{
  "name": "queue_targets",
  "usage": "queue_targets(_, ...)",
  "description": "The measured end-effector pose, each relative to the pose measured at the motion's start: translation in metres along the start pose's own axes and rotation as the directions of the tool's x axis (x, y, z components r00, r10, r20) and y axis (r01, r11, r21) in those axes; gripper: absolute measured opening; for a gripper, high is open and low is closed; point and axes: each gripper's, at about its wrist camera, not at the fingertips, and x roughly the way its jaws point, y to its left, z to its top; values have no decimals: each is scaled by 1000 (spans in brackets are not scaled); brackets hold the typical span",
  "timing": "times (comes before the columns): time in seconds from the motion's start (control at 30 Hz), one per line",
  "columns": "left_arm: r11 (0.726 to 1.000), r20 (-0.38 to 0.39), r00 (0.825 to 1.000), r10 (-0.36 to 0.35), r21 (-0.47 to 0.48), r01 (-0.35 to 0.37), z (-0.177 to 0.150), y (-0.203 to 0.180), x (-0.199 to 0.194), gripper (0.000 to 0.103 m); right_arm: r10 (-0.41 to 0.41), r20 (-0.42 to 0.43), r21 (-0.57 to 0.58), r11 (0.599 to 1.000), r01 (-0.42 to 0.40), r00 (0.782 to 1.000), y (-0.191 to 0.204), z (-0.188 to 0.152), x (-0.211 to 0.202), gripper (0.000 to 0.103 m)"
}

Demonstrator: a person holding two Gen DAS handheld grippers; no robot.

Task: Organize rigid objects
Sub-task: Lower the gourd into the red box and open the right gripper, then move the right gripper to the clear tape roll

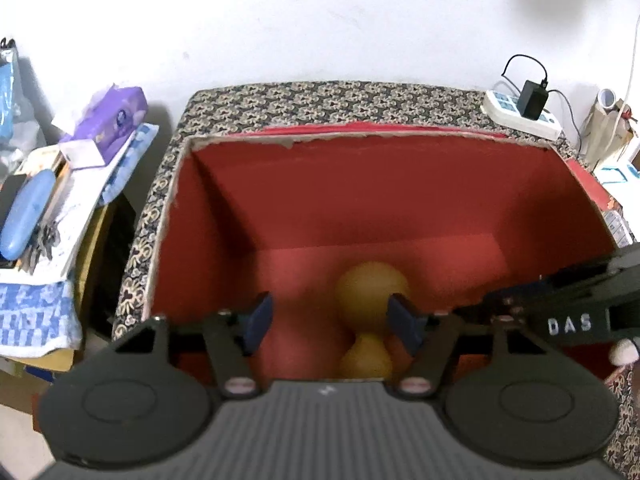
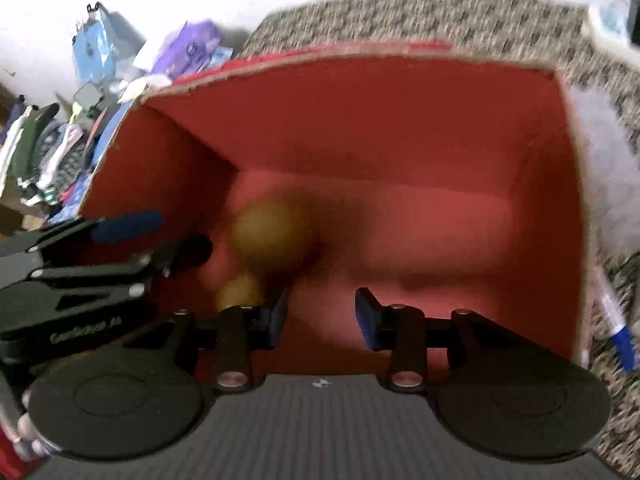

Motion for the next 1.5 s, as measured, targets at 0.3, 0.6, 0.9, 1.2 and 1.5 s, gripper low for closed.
queue_targets(0.3, 988, 117, 983, 139, 54, -146, -5, -41, -55, 95, -298, 308, -72, 940, 334, 904, 41, -28, -58, 23)
queue_targets(0.6, 984, 129, 976, 177, -14, -177, -21, -37, -99, 98, -316, 455, 20, 938, 345, 833, 56, -65, -107, 31)
queue_targets(0.9, 968, 112, 962, 249, -18, -249, -55, -38, -119, 98, -276, 425, 25, 955, 294, 862, 66, -96, -118, 31)
queue_targets(1.2, 967, 34, 967, 253, -3, -254, -90, -37, -113, 100, -343, 308, 109, 939, 326, 887, 66, -123, -100, 31)
queue_targets(1.5, 967, -8, 967, 254, 25, -253, -102, -44, -103, 100, -342, 243, 160, 937, 311, 908, 56, -142, -87, 31)
